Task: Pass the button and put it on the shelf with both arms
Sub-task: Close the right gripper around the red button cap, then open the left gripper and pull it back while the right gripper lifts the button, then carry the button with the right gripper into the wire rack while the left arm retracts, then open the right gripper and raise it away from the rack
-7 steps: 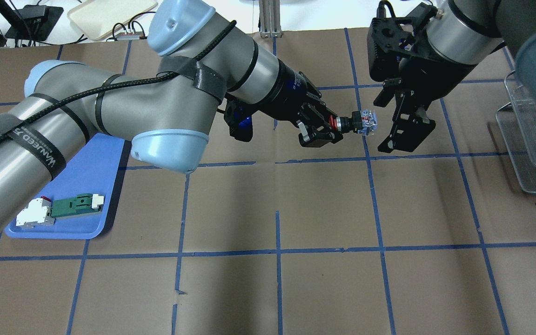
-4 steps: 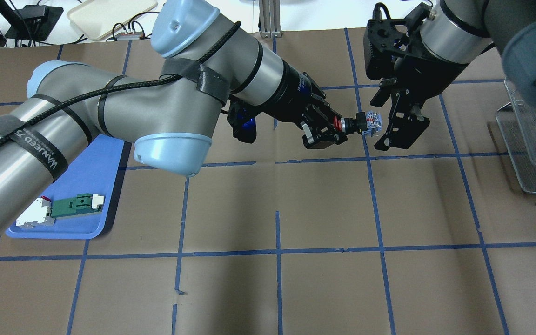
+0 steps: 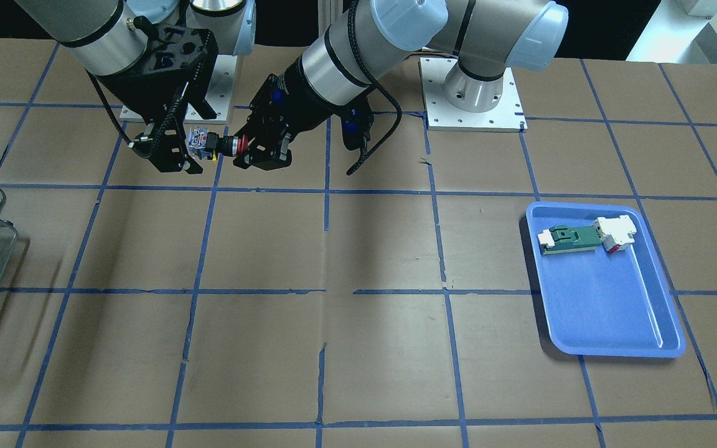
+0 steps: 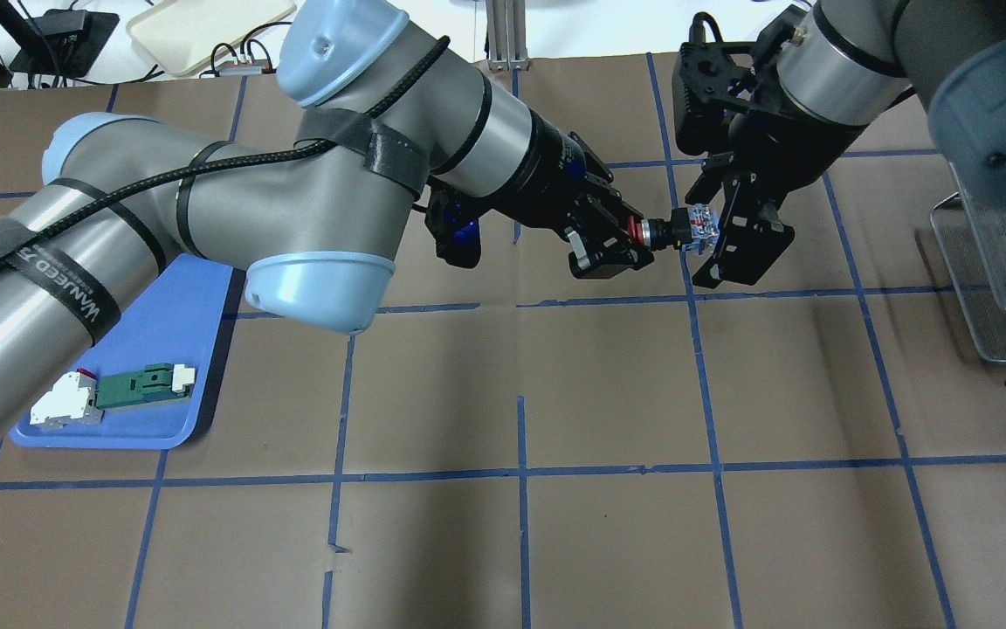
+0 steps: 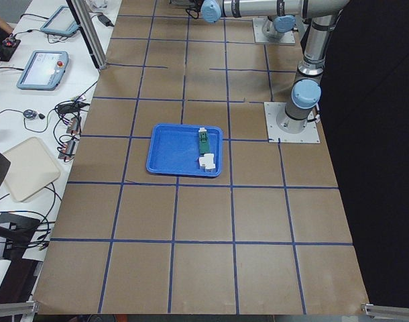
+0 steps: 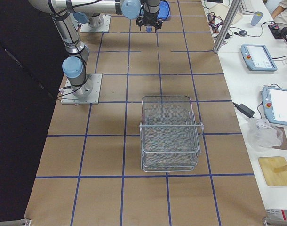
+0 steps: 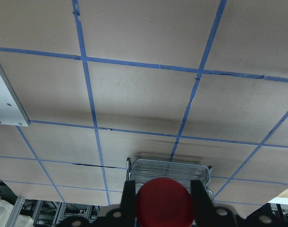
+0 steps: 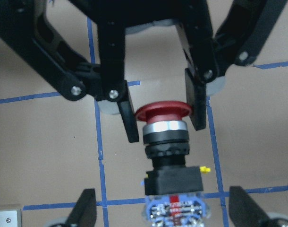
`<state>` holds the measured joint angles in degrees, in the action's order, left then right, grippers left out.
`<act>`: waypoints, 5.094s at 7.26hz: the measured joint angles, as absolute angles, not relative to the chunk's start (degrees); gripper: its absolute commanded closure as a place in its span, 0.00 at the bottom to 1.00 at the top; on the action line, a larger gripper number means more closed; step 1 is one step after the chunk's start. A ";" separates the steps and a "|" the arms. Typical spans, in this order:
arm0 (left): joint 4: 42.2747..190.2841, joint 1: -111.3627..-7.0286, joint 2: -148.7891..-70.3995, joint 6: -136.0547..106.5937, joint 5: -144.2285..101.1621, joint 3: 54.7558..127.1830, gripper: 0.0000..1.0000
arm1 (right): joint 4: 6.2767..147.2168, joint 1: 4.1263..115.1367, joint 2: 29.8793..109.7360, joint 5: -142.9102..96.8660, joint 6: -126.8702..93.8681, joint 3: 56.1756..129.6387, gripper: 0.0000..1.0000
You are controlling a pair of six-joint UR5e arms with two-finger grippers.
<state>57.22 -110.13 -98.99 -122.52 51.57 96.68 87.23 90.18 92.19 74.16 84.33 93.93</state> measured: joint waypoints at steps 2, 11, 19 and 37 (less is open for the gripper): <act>57.22 -110.13 -99.13 -122.52 51.59 96.71 1.00 | 87.21 90.72 92.21 74.53 84.52 93.84 0.91; 56.98 -110.04 -97.99 -125.71 51.47 95.80 0.06 | 87.12 90.88 92.37 74.15 85.13 93.34 1.00; 73.83 -91.08 -95.54 -73.65 73.36 95.57 0.00 | 94.11 68.54 88.40 87.89 102.61 93.88 1.00; 96.64 -83.06 -84.77 7.62 90.41 93.24 0.00 | 94.87 92.44 91.62 88.75 50.17 93.24 0.00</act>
